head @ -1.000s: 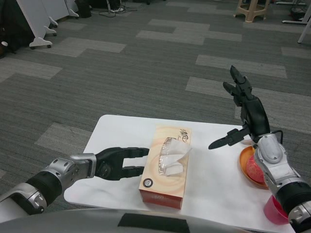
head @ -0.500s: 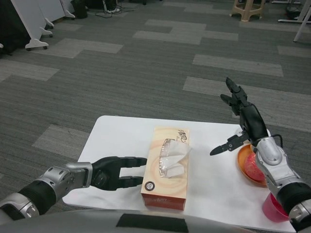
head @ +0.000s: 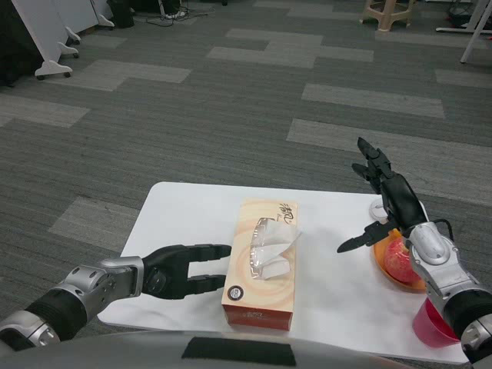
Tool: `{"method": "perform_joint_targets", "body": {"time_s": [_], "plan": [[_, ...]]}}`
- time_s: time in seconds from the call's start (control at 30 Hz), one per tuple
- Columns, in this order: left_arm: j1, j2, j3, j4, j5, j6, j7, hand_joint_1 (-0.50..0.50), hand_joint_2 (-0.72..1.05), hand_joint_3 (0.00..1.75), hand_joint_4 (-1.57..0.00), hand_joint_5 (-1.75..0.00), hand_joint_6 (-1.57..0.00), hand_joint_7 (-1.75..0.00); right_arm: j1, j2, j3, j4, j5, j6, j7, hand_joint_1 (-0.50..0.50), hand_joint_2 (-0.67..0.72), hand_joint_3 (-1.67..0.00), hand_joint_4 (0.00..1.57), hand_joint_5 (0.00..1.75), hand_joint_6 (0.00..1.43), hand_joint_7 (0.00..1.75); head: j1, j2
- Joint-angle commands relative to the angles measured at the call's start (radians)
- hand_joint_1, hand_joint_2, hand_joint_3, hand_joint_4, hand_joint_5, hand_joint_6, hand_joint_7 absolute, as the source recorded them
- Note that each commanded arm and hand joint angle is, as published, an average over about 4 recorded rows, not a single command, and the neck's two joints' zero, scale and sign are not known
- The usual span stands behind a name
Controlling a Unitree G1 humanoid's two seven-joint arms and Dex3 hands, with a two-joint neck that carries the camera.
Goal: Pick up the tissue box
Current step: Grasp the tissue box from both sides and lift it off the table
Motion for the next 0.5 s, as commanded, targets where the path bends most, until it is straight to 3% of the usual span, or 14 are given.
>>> {"method": "perform_joint_targets", "body": {"time_s": [0.03, 0.2, 0.43, 0.5], "plan": [[-0.001, -0.003, 0.037, 0.030, -0.004, -0.011, 0.001, 0.50, -0.55, 0.09, 0.00, 0.00, 0.00, 0.00, 0.006, -0.017, 0.012, -0.035, 0.007, 0.035, 0.057, -0.46, -0.03, -0.16, 0.08, 0.58, 0.00, 0.12, -0.007, -0.006], [-0.024, -0.002, 0.039, 0.050, -0.004, -0.012, 0.001, 0.50, -0.55, 0.09, 0.00, 0.00, 0.00, 0.00, 0.006, -0.024, 0.028, -0.050, 0.009, 0.052, 0.098, -0.46, -0.10, -0.16, 0.09, 0.58, 0.00, 0.14, -0.018, -0.017], [-0.045, -0.009, 0.044, 0.073, 0.003, -0.051, 0.003, 0.50, -0.55, 0.09, 0.00, 0.00, 0.00, 0.00, 0.011, -0.025, 0.032, -0.056, 0.013, 0.058, 0.122, -0.47, -0.03, -0.16, 0.11, 0.58, 0.00, 0.21, -0.030, -0.027], [-0.050, -0.013, 0.045, 0.081, 0.007, -0.058, 0.004, 0.50, -0.55, 0.09, 0.00, 0.00, 0.00, 0.00, 0.012, -0.025, 0.039, -0.062, 0.017, 0.060, 0.131, -0.46, 0.04, -0.14, 0.11, 0.58, 0.00, 0.21, -0.037, -0.029]]}}
